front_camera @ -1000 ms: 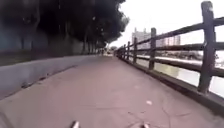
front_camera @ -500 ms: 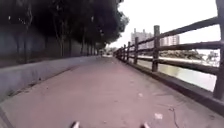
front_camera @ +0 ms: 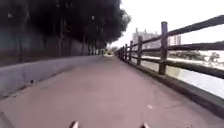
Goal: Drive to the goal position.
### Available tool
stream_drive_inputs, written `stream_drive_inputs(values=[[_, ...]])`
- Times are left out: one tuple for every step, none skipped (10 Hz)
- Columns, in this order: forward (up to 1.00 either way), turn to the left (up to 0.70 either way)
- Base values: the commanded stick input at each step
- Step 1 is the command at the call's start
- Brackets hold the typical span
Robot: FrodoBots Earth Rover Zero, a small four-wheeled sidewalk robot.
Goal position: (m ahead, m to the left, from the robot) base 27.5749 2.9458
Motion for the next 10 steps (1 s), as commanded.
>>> stream_drive_inputs(values=[[0.7,0.0],[0.7,0.0],[0.7,0.0],[0.7,0.0],[0.7,0.0],[0.7,0.0],[0.7,0.0],[0.7,0.0],[0.7,0.0],[0.7,0.0]])
